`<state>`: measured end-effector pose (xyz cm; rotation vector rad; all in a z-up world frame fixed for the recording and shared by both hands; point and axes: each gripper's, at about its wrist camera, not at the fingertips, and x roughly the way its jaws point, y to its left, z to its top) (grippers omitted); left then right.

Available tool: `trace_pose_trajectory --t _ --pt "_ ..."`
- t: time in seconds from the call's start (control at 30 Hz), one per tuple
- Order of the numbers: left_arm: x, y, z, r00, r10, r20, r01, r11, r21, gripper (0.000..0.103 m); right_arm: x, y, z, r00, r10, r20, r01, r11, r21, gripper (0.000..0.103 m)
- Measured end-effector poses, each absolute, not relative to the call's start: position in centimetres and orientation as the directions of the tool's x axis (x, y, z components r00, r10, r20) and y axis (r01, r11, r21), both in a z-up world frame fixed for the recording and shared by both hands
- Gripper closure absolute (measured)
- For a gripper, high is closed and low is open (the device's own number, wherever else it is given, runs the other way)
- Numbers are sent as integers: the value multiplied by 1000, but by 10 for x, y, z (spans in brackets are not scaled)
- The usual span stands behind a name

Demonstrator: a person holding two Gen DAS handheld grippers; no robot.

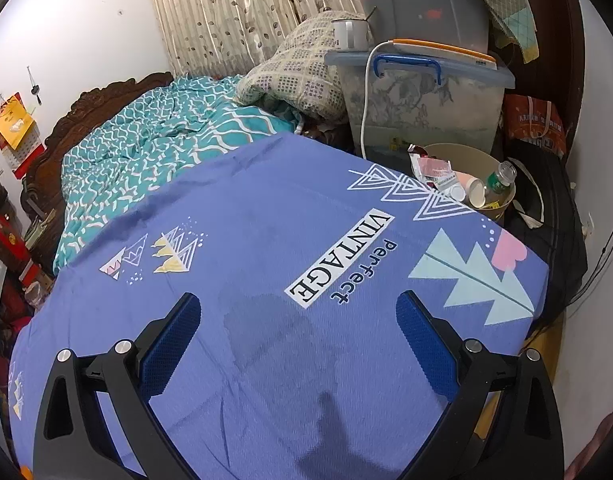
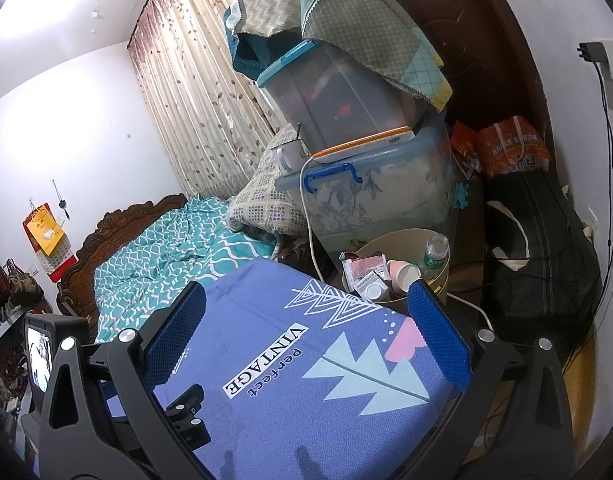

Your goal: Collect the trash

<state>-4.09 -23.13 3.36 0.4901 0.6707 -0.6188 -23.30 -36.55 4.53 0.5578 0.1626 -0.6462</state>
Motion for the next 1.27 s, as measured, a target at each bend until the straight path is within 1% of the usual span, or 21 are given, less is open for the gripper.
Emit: trace_pose_trajectory --t 0.83,1.17,1.27 --pt "-44 -235 31 602 -373 -706 683 699 213 9 -228 -361 42 795 -519 -313 606 667 434 3" --pt "-41 -229 35 575 -410 -708 699 696 165 9 -227 -361 41 797 -513 -318 603 669 434 3" --pt "-42 -230 36 579 -406 -707 696 698 169 9 -227 -361 41 797 -514 -317 604 669 434 3"
